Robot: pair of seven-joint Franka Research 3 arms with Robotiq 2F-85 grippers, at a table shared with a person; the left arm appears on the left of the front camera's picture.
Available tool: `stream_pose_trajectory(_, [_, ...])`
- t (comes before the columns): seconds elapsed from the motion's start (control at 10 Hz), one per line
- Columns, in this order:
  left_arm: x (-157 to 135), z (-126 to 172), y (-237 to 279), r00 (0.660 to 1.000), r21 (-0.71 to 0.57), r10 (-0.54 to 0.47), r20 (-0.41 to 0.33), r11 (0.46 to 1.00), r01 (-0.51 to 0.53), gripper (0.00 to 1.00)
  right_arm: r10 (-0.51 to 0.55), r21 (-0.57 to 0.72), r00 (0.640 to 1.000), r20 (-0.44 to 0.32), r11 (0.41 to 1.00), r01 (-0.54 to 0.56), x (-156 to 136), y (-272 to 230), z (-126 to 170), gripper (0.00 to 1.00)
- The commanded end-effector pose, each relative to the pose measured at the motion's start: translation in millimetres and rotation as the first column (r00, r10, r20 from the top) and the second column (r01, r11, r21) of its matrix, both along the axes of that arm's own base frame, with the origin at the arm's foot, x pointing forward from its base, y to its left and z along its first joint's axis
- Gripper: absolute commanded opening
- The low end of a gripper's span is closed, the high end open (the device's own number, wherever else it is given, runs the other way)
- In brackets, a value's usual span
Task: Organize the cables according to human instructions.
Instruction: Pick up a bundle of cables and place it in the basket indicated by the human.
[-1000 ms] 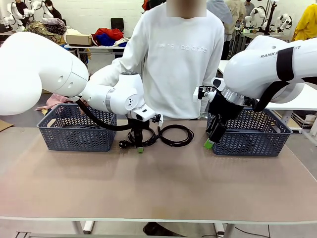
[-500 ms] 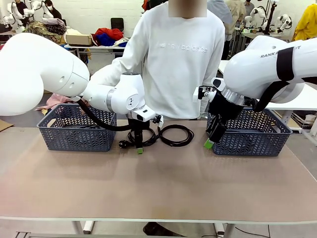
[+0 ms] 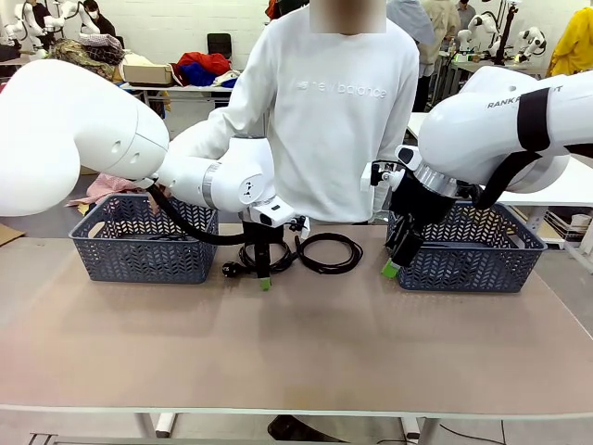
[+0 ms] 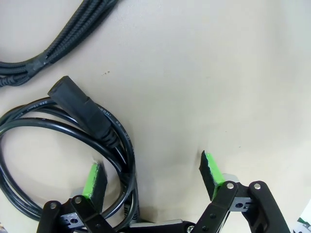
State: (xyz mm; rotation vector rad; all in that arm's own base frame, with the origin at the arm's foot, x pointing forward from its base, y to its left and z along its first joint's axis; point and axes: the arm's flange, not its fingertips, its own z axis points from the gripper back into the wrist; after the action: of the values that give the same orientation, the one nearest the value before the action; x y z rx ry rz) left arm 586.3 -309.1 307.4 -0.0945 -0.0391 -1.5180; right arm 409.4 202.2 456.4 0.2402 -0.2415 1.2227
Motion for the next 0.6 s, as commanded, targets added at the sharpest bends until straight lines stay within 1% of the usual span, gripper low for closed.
stream_pose_trajectory(0.0, [-8.2, 5.7, 3.2, 1.000, 0.032, 0.019, -0.009, 0.999, -0.019, 1.00, -0.002, -0.001, 1.000, 0.007, 1.000, 0.002, 1.7, 1.9, 2.5, 1.00])
stream_pose_trajectory(0.1, [-8.5, 5.5, 3.8, 1.000, 0.048, 0.020, -0.005, 0.999, -0.020, 0.81, -0.002, -0.001, 1.000, 0.007, 1.000, 0.002, 1.7, 1.9, 2.5, 1.00])
stream_pose_trajectory(0.2, [-8.6, 5.3, 4.6, 1.000, 0.053, 0.022, -0.006, 0.998, -0.022, 0.81, -0.002, -0.001, 1.000, 0.007, 1.000, 0.002, 1.7, 1.9, 2.5, 1.00])
stream_pose_trajectory(0.3, [-8.3, 4.9, 5.0, 1.000, 0.054, 0.023, -0.008, 0.998, -0.022, 0.61, -0.002, -0.001, 1.000, 0.007, 1.000, 0.002, 1.7, 1.9, 2.5, 1.00])
stream_pose_trajectory(0.4, [-8.0, 4.4, 5.2, 1.000, 0.054, 0.023, -0.006, 0.998, -0.022, 0.75, -0.002, -0.001, 1.000, 0.007, 1.000, 0.002, 1.7, 1.9, 2.5, 1.00])
stream_pose_trajectory(0.5, [-7.4, 3.9, 6.0, 1.000, 0.051, 0.023, -0.007, 0.998, -0.023, 0.42, -0.002, -0.001, 1.000, 0.007, 1.000, 0.002, 1.7, 1.9, 2.5, 1.00])
